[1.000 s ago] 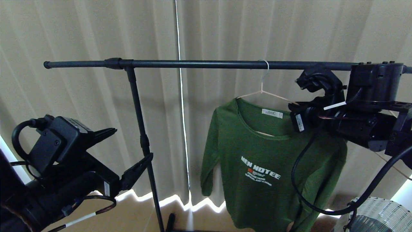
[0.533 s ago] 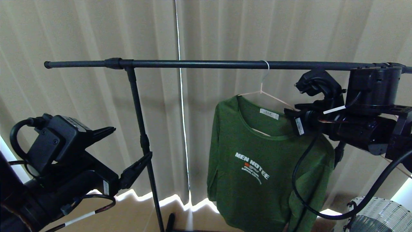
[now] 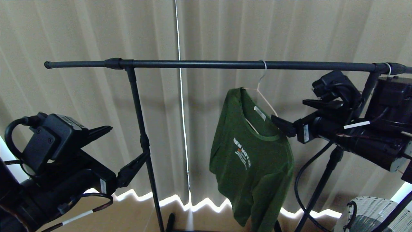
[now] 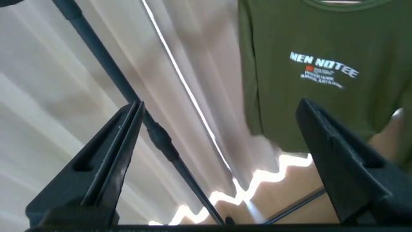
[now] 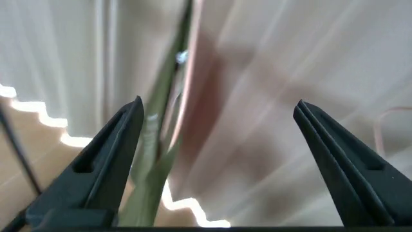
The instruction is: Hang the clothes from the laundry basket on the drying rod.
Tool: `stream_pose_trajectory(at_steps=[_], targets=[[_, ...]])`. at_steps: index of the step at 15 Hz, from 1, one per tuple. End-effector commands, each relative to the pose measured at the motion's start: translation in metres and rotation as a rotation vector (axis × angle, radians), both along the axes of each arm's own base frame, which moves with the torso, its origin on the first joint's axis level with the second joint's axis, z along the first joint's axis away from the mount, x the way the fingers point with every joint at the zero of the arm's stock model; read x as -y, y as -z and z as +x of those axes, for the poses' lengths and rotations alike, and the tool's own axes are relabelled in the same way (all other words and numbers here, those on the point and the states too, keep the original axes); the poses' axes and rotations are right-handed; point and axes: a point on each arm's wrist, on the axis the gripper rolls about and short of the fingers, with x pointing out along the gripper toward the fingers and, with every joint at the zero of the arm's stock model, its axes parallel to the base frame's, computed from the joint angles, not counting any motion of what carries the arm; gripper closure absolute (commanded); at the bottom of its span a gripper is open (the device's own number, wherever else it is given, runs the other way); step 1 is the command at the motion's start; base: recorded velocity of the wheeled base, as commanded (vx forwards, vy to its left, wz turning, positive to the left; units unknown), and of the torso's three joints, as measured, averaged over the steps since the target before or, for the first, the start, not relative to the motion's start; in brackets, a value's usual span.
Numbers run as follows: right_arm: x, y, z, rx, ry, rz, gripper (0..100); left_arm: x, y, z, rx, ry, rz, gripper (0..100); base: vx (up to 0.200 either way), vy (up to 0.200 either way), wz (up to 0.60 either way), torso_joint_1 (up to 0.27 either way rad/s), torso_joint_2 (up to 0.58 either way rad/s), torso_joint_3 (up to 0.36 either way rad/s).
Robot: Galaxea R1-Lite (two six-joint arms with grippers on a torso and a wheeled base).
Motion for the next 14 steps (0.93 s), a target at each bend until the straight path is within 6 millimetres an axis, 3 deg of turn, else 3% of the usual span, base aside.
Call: stream_pose_trajectory(at_steps=[1,14], targets=[[0.001,0.000,-0.004,0.031,-0.011,0.054,0,-0.002,0.000,0.000,0.000,-0.009,-0.003,0,0.000,0.000,0.00,0.000,0.00,0.000],[0.006,-0.013,-0.018,0.202,-0.077,0.172,0,-0.018,0.009,-0.003,-0.026,-0.085,-0.001,0,0.000,0.000,0.00,0.000,0.00,0.000]])
